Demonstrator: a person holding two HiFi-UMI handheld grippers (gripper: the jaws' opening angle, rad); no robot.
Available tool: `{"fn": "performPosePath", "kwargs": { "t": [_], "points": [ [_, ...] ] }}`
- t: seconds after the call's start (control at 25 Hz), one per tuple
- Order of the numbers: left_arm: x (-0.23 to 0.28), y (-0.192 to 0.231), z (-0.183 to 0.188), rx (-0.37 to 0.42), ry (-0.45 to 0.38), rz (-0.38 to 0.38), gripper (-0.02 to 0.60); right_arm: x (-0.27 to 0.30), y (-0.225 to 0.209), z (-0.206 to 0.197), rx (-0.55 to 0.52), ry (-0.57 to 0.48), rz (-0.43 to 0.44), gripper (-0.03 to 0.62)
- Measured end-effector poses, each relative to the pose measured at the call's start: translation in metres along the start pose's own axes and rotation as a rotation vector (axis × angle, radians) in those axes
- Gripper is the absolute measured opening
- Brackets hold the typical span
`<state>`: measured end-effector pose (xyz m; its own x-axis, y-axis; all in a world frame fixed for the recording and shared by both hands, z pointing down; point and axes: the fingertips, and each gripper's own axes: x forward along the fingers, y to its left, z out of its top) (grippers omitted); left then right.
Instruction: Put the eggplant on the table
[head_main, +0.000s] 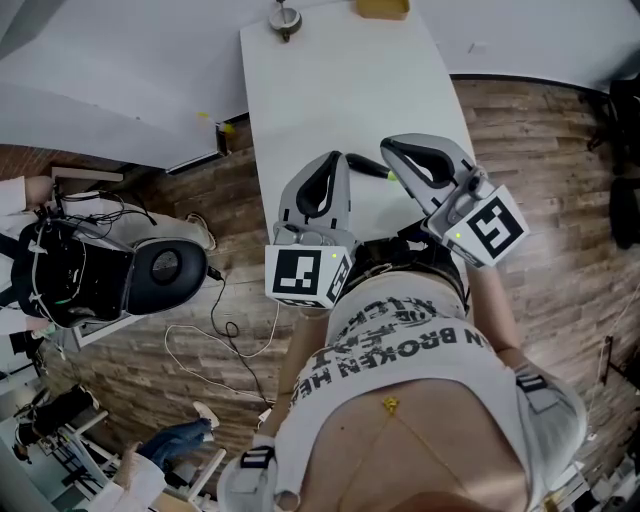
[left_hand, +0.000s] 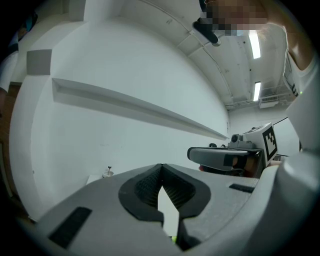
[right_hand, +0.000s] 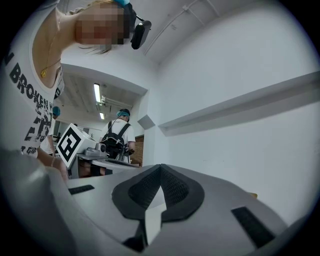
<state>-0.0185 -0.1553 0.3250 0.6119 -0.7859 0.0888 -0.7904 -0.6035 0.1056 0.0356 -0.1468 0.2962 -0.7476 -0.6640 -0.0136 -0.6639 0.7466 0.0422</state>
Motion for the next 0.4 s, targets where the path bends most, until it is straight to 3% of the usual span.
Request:
{"fn": "performPosePath", "kwargs": {
  "t": [0.4],
  "points": [
    [-0.010, 0.003, 0.002, 0.000, 0.002, 0.006, -0.002, 0.002, 0.008, 0.003, 0.030, 0.004, -0.007, 0.008]
  ]
}}
